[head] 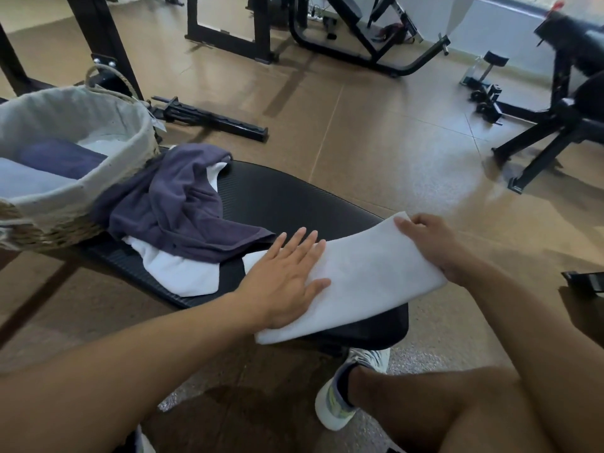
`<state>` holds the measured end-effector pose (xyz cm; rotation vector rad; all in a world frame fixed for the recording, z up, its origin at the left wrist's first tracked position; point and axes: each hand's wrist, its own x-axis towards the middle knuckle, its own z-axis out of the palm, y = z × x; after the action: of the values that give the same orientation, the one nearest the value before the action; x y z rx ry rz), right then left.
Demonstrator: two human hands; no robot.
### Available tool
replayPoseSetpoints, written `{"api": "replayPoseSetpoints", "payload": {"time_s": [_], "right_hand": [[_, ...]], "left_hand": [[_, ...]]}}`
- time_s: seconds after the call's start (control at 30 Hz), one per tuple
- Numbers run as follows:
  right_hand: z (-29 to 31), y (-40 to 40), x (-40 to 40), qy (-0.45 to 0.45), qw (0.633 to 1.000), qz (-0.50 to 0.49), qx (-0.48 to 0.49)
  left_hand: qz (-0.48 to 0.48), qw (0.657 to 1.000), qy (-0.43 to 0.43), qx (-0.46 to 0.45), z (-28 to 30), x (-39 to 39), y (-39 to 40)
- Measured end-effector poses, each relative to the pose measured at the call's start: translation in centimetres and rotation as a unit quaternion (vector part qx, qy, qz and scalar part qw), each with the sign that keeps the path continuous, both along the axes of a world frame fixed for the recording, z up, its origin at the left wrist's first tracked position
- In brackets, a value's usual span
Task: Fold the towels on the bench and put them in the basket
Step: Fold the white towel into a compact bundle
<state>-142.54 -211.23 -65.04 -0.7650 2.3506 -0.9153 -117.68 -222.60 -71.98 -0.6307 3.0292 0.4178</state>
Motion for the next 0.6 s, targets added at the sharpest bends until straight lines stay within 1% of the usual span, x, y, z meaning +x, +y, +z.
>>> {"api": "replayPoseSetpoints", "payload": {"time_s": [0.07,0.1,0.23,0.33,0.4,0.43,0.47,0.5,0.53,0.57,0.6], "right_hand": [[1.1,-0.2,0.7,0.001,1.0,0.005,-0.015],[1.7,-0.2,1.1,0.006,1.0,0.008,-0.02],[4.0,-0.8,4.0,-0.013,0.997,0.042,-0.056],[4.8,-1.6,6.5,0.008,0.994,0.071,-0.077],[4.5,-2.5,8.0,0.035,0.992,0.091,-0.084],[4.3,-2.9,8.8,0.035,0.991,0.096,-0.091],[4.0,-3.4,9.5,0.031,0.99,0.102,-0.095],[3.7,-3.9,10.2,0.032,0.989,0.115,-0.093],[3.4,-4.3,10.9,0.032,0.987,0.132,-0.085],[3.2,-4.6,11.6,0.027,0.985,0.151,-0.074],[3.0,-4.8,12.3,0.016,0.983,0.17,-0.062]], "left_hand": [[-0.002,0.999,0.04,-0.016,0.3,-0.5,0.8],[-0.001,0.999,0.041,-0.014,0.2,-0.8,1.0],[0.021,0.999,-0.031,-0.006,-1.3,-1.5,0.2],[0.026,0.999,-0.03,-0.004,-1.9,-1.9,-0.1],[0.024,0.999,-0.004,0.025,-1.8,-2.0,-0.2],[0.025,0.996,0.033,0.077,-1.6,-1.9,-0.5],[0.037,0.982,0.095,0.157,-1.1,-1.8,-1.0],[0.065,0.955,0.173,0.234,-0.4,-1.6,-1.5],[0.116,0.92,0.252,0.276,0.4,-1.2,-2.1],[0.178,0.885,0.319,0.29,1.4,-0.8,-2.8],[0.236,0.848,0.365,0.303,2.6,-0.2,-3.6]]}}
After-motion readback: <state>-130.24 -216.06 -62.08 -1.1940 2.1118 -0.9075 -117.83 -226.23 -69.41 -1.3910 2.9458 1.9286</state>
